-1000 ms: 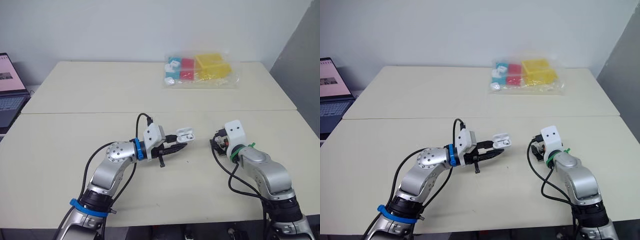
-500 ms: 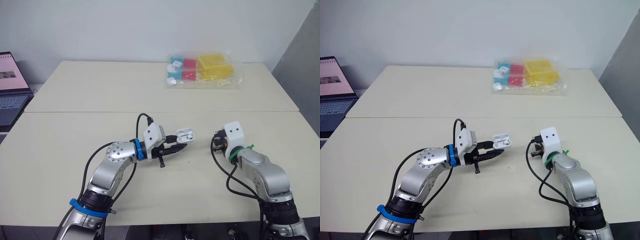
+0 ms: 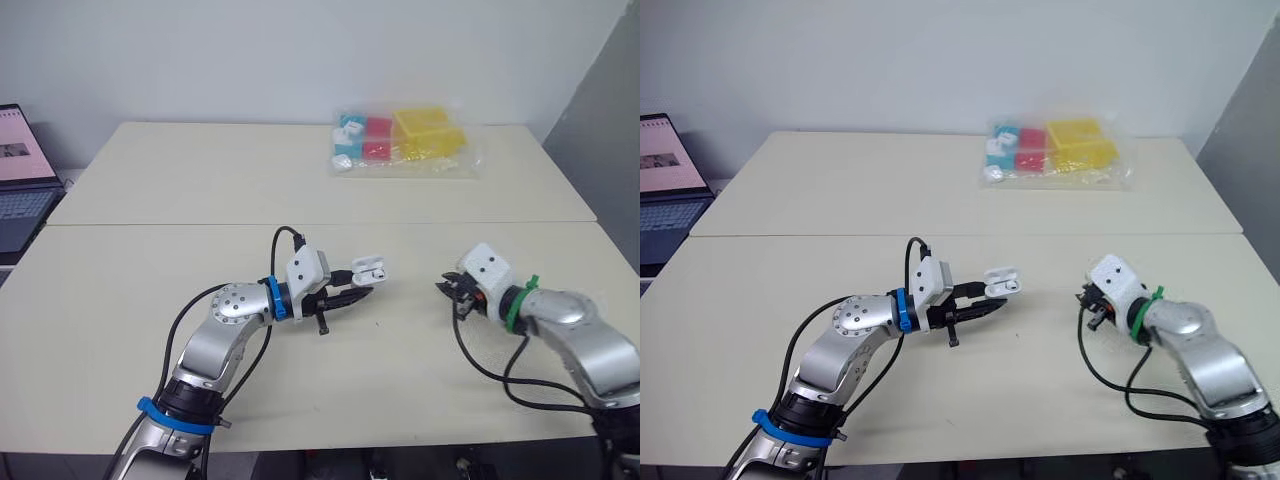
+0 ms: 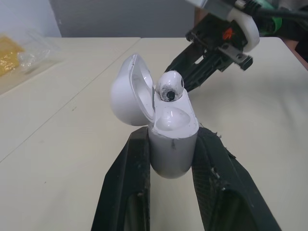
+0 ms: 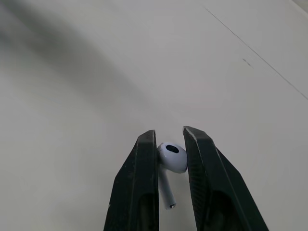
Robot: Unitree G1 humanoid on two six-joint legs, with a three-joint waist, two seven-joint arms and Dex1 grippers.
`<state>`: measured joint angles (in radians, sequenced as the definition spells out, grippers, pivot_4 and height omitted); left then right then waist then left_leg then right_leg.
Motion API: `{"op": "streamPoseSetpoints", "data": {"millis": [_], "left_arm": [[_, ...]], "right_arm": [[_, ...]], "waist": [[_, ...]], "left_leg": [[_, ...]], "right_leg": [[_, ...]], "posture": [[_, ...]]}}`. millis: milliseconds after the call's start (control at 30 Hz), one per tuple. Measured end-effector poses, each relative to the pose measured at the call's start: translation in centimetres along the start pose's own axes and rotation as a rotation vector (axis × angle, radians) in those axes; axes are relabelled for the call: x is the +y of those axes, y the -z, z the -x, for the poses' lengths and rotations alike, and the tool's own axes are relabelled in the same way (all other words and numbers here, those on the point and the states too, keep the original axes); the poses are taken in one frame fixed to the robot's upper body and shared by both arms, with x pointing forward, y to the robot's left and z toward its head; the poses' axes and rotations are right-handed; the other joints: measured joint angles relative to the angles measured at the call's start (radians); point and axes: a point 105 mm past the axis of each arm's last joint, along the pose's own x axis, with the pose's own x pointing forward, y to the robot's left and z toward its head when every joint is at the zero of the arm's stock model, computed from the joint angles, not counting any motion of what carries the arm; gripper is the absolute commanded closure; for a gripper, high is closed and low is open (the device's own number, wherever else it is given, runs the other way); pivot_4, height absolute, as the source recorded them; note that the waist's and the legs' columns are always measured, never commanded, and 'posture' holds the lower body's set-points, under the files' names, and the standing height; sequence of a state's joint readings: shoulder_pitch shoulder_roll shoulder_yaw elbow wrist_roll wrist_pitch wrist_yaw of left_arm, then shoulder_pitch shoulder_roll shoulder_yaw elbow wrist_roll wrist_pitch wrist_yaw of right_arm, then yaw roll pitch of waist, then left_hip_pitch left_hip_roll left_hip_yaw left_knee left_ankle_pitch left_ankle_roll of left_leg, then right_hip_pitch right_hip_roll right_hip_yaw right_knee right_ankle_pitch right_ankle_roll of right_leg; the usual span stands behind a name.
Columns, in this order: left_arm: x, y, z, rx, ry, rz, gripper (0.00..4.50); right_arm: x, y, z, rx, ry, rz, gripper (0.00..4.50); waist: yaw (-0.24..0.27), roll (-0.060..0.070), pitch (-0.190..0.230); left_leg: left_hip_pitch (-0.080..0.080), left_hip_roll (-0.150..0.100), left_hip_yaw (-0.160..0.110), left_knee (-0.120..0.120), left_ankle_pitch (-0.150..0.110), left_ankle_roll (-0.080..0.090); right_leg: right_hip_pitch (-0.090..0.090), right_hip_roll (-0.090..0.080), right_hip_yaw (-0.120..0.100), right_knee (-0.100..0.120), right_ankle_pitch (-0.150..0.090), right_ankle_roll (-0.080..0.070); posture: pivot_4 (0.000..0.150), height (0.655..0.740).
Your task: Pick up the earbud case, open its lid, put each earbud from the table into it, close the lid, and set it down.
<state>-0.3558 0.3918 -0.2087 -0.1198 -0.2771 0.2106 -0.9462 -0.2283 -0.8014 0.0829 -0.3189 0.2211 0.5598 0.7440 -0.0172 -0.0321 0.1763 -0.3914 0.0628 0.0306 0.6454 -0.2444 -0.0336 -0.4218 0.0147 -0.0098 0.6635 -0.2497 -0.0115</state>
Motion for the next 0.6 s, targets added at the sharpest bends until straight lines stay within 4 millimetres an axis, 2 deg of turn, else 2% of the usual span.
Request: {"op": "streamPoseSetpoints", "data": {"millis": [67, 167, 267, 500, 600], "left_arm": [[0.0, 0.0, 0.0, 0.002, 0.002, -0.001, 3.69], [0.0, -0.1, 0.3, 0.011, 0.003, -0.014, 3.69], [0.0, -0.4, 0.6, 0.017, 0.001, -0.031, 3.69], [-0.4, -0.4, 0.9, 0.028, 0.001, -0.026, 3.69], [-0.3, -0.3, 1.0, 0.037, -0.005, -0.02, 3.69]], "right_arm": [[0.8, 0.5, 0.5, 0.011, -0.14, 0.047, 4.07], [1.8, 2.1, 2.6, 0.097, -0.384, 0.11, 4.07], [2.1, 3.5, 3.2, 0.134, -0.529, 0.166, 4.07], [1.3, 4.6, 3.1, 0.186, -0.612, 0.231, 4.07], [1.6, 5.3, 3.0, 0.212, -0.662, 0.237, 4.07]], "waist": [[-0.001, 0.0, 0.0], [0.0, 0.0, 0.0], [-0.003, 0.0, 0.001], [-0.009, 0.0, 0.0], [-0.007, 0.0, 0.0]], "left_leg": [[0.0, 0.0, 0.0, 0.0, 0.0, 0.0], [0.0, 0.0, 0.0, 0.001, 0.0, 0.0], [0.002, 0.0, 0.002, 0.001, 0.0, 0.0], [0.003, 0.0, 0.001, 0.0, 0.0, 0.0], [0.003, 0.0, 0.002, 0.001, 0.0, 0.0]], "right_leg": [[0.0, 0.0, 0.0, 0.0, 0.0, 0.0], [0.001, -0.001, 0.0, 0.0, 0.0, 0.0], [0.001, -0.001, 0.002, 0.0, 0.0, 0.0], [0.001, 0.0, 0.001, 0.002, 0.0, 0.0], [0.001, -0.001, 0.001, 0.002, 0.0, 0.0]], "posture": [[0.15, 0.74], [0.15, 0.74], [0.15, 0.74], [0.15, 0.74], [0.15, 0.74]]}}
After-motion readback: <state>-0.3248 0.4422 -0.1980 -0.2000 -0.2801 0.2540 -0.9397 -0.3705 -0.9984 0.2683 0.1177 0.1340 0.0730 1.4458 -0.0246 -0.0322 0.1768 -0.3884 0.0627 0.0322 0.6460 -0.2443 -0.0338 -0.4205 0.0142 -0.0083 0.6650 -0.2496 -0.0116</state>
